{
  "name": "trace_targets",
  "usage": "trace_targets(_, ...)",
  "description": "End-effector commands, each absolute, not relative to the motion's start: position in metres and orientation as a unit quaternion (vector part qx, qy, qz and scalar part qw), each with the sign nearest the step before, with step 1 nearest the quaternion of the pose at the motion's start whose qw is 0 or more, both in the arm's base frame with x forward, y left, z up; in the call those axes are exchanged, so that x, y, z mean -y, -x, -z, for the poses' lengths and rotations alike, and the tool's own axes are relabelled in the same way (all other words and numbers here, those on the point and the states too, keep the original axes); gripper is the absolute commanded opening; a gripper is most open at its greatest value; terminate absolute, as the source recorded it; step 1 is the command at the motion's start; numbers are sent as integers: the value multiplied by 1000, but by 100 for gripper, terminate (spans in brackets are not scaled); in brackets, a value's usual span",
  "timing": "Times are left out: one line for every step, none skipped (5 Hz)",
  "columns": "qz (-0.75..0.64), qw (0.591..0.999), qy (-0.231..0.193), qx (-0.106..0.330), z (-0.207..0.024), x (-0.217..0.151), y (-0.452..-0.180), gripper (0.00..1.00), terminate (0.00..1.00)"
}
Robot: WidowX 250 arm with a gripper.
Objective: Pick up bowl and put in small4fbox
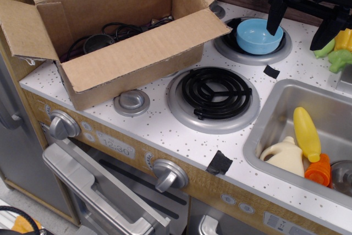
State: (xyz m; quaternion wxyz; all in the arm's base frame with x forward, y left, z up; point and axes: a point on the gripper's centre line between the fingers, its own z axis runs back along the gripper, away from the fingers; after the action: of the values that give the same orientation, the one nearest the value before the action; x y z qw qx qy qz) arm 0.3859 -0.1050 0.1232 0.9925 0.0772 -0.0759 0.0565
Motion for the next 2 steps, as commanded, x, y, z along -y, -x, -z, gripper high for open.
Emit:
trace_targets(-57, 993, -77, 76, -123, 105, -386, 100, 0)
trace_targets(30, 985, -78, 150, -120, 101, -398, 100, 0)
